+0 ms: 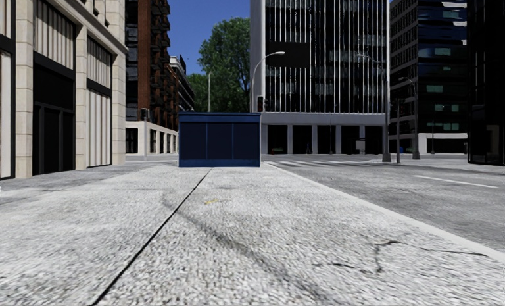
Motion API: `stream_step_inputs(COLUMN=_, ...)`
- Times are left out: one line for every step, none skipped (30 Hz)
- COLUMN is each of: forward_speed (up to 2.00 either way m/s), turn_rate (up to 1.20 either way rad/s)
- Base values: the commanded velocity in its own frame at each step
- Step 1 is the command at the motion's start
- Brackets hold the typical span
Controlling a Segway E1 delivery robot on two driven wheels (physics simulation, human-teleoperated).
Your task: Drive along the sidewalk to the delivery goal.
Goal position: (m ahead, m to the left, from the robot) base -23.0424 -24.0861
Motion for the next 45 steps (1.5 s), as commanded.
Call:
stream_step_inputs(forward_speed=2.0, turn_rate=0.35)
stream_step_inputs(forward_speed=2.0, turn_rate=0.35)
stream_step_inputs(forward_speed=2.0, turn_rate=0.35)
stream_step_inputs(forward_speed=2.0, turn_rate=0.35)
stream_step_inputs(forward_speed=2.0, turn_rate=0.35)
stream_step_inputs(forward_speed=2.0, turn_rate=0.35)
stream_step_inputs(forward_speed=2.0, turn_rate=0.35)
stream_step_inputs(forward_speed=2.0, turn_rate=0.35)
stream_step_inputs(forward_speed=2.0, turn_rate=0.35)
stream_step_inputs(forward_speed=2.0, turn_rate=0.35)
stream_step_inputs(forward_speed=2.0, turn_rate=0.35)
stream_step_inputs(forward_speed=2.0, turn_rate=0.35)
stream_step_inputs(forward_speed=2.0, turn_rate=0.37)
stream_step_inputs(forward_speed=2.0, turn_rate=0.41)
stream_step_inputs(forward_speed=2.0, turn_rate=0.46)
stream_step_inputs(forward_speed=2.0, turn_rate=0.46)
stream_step_inputs(forward_speed=2.0, turn_rate=0.46)
stream_step_inputs(forward_speed=2.0, turn_rate=0.47)
stream_step_inputs(forward_speed=2.0, turn_rate=0.47)
stream_step_inputs(forward_speed=2.0, turn_rate=0.47)
stream_step_inputs(forward_speed=2.0, turn_rate=0.47)
stream_step_inputs(forward_speed=2.0, turn_rate=0.47)
stream_step_inputs(forward_speed=2.0, turn_rate=0.47)
stream_step_inputs(forward_speed=2.0, turn_rate=0.47)
stream_step_inputs(forward_speed=2.0, turn_rate=0.47)
stream_step_inputs(forward_speed=2.0, turn_rate=0.47)
stream_step_inputs(forward_speed=2.0, turn_rate=0.47)
stream_step_inputs(forward_speed=2.0, turn_rate=0.47)
stream_step_inputs(forward_speed=2.0, turn_rate=0.47)
stream_step_inputs(forward_speed=2.0, turn_rate=0.47)
stream_step_inputs(forward_speed=2.0, turn_rate=0.47)
stream_step_inputs(forward_speed=2.0, turn_rate=0.47)
stream_step_inputs(forward_speed=2.0, turn_rate=0.47)
stream_step_inputs(forward_speed=2.0, turn_rate=0.47)
stream_step_inputs(forward_speed=2.0, turn_rate=0.47)
stream_step_inputs(forward_speed=2.0, turn_rate=0.47)
stream_step_inputs(forward_speed=2.0, turn_rate=0.47)
stream_step_inputs(forward_speed=2.0, turn_rate=0.47)
stream_step_inputs(forward_speed=2.0, turn_rate=0.47)
stream_step_inputs(forward_speed=2.0, turn_rate=0.47)
stream_step_inputs(forward_speed=2.0, turn_rate=0.47)
stream_step_inputs(forward_speed=2.0, turn_rate=0.47)
stream_step_inputs(forward_speed=2.0, turn_rate=0.47)
stream_step_inputs(forward_speed=2.0, turn_rate=0.47)
stream_step_inputs(forward_speed=2.0, turn_rate=0.45)
